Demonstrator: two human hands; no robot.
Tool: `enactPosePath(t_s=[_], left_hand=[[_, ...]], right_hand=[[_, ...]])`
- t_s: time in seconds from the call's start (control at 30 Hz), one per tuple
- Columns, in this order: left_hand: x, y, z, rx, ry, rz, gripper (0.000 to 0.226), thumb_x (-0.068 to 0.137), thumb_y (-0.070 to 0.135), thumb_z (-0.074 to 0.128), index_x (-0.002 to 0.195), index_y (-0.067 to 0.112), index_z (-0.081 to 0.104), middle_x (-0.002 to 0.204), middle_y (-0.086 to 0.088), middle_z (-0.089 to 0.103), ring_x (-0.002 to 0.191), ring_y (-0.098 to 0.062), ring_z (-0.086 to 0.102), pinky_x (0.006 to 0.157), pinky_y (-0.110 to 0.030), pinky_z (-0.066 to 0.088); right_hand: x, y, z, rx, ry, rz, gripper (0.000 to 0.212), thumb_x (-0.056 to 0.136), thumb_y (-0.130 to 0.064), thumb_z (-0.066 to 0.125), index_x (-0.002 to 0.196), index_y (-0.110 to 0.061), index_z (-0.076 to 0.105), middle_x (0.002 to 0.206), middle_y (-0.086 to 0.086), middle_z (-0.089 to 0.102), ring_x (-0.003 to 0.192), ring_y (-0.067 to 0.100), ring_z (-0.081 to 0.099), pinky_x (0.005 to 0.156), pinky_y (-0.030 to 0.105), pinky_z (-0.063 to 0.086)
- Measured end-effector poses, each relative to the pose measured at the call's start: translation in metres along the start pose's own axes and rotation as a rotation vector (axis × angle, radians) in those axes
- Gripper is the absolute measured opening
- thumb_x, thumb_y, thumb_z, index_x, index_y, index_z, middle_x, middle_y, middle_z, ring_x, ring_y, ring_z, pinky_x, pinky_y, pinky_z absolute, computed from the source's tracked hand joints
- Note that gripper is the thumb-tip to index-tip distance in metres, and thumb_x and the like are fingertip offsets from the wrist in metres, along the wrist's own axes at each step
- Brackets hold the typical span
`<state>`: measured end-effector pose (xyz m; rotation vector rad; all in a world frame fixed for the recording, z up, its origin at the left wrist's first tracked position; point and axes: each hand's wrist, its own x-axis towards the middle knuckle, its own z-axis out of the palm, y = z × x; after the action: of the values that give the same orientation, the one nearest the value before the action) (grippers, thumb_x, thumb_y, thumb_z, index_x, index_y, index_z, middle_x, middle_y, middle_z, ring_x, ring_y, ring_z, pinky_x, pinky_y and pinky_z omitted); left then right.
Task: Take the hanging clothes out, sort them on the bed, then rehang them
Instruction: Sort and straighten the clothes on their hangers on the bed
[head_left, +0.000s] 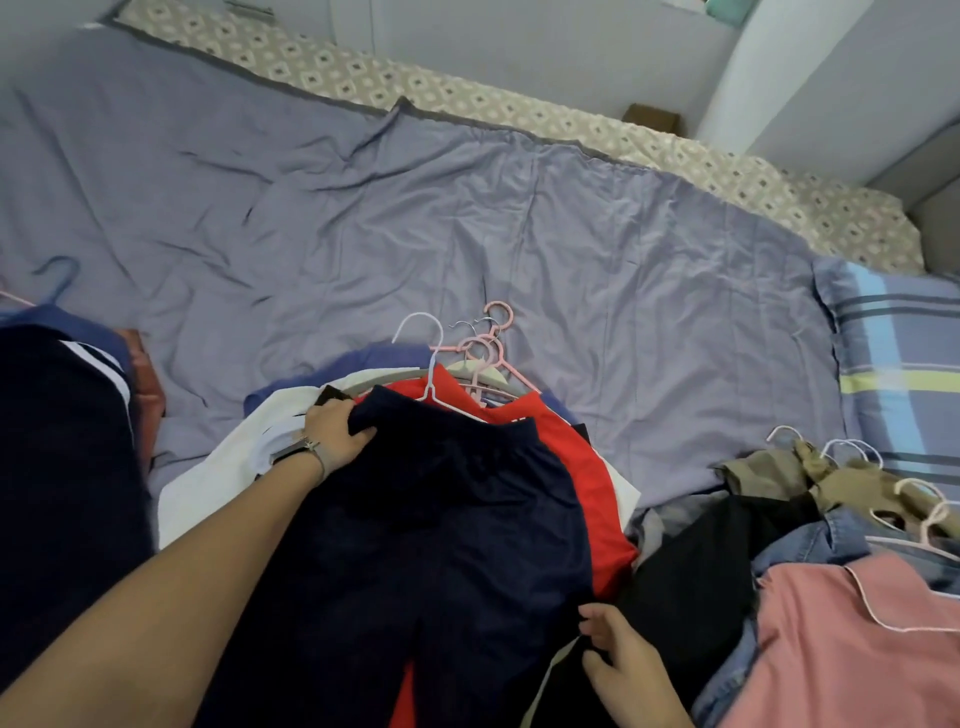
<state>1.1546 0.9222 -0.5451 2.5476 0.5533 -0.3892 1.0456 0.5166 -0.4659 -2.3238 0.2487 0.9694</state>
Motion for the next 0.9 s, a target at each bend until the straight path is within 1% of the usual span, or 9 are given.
enactPosePath(t_s=[0.07,0.13,0.2,0.3,0.37,0.5,0.63,0.77,0.9], left_hand=[[-0.025,0.013,-0.012,-0.036,0.039,-0.01,0.032,0.079,0.041,0.067,0.081,0.01,0.061,0.088,-0.011,0.062,0.085,-0.035,0.055,0.076,-0.04,0.043],[-0.056,0.026,-0.024,-0.09,0.022,-0.027,0.032,0.078,0.046,0.067,0.067,0.019,0.053,0.074,-0.003,0.059,0.081,-0.03,0.052,0.073,-0.038,0.041],[-0.09,0.035,-0.033,-0.105,-0.016,-0.008,0.036,0.076,0.047,0.068,0.059,0.028,0.044,0.065,0.004,0.054,0.079,-0.025,0.051,0.07,-0.036,0.041],[-0.148,0.046,-0.045,-0.147,0.072,0.048,0.046,0.074,0.043,0.072,0.051,0.03,0.034,0.049,0.01,0.04,0.062,-0.025,0.047,0.06,-0.033,0.032],[-0.185,0.053,-0.054,-0.233,0.165,0.031,0.044,0.07,0.05,0.068,0.05,0.031,0.033,0.045,0.01,0.036,0.055,-0.025,0.045,0.057,-0.032,0.03],[-0.25,0.071,-0.07,-0.29,0.292,-0.007,0.03,0.059,0.065,0.05,0.052,0.037,0.039,0.048,0.01,0.043,0.061,-0.027,0.05,0.059,-0.036,0.042],[-0.316,0.098,-0.084,-0.234,0.357,-0.011,0.034,0.056,0.07,0.046,0.052,0.037,0.045,0.051,0.008,0.049,0.067,-0.027,0.055,0.063,-0.04,0.046],[-0.396,0.139,-0.097,-0.23,0.451,-0.017,0.022,0.049,0.073,0.044,0.068,0.061,0.048,0.051,0.009,0.048,0.072,-0.021,0.048,0.069,-0.04,0.047],[-0.478,0.175,-0.099,-0.306,0.485,-0.131,0.026,0.052,0.066,0.062,0.06,0.043,0.055,0.048,0.004,0.05,0.071,-0.023,0.05,0.066,-0.037,0.047]], right_hand=[[-0.001,-0.009,0.003,-0.006,0.004,-0.029,0.079,0.077,0.002,0.057,0.089,-0.075,0.043,0.1,-0.009,0.064,0.094,0.005,0.06,0.076,-0.004,0.037],[-0.007,-0.022,0.003,0.001,-0.019,-0.054,0.063,0.078,0.002,0.056,0.088,-0.059,0.051,0.108,-0.004,0.064,0.097,0.006,0.058,0.075,-0.004,0.037],[-0.014,-0.033,-0.001,0.006,-0.002,-0.101,0.059,0.078,0.004,0.056,0.097,-0.05,0.041,0.115,-0.002,0.059,0.102,0.008,0.056,0.076,-0.004,0.037],[-0.027,-0.041,-0.011,0.059,0.104,-0.181,0.06,0.075,0.008,0.058,0.117,-0.033,0.047,0.123,0.001,0.05,0.105,0.013,0.054,0.084,0.004,0.039],[-0.038,-0.044,-0.022,0.106,0.148,-0.204,0.063,0.075,0.01,0.059,0.13,-0.016,0.045,0.124,0.001,0.045,0.105,0.015,0.053,0.09,0.015,0.039],[-0.067,-0.045,-0.046,0.161,0.177,-0.248,0.066,0.073,0.008,0.059,0.135,-0.009,0.041,0.123,0.003,0.04,0.106,0.017,0.051,0.096,0.024,0.041],[-0.102,-0.035,-0.069,0.174,0.214,-0.349,0.077,0.062,-0.011,0.057,0.137,-0.01,0.04,0.129,0.006,0.042,0.114,0.011,0.046,0.106,0.035,0.041],[-0.152,-0.025,-0.096,0.106,0.229,-0.513,0.085,0.064,-0.011,0.059,0.144,-0.021,0.031,0.134,-0.002,0.037,0.123,0.004,0.031,0.106,0.018,0.024],[-0.204,-0.006,-0.12,0.02,0.182,-0.634,0.088,0.064,-0.012,0.056,0.137,-0.046,0.021,0.141,-0.006,0.032,0.128,0.013,0.034,0.108,0.02,0.02]])
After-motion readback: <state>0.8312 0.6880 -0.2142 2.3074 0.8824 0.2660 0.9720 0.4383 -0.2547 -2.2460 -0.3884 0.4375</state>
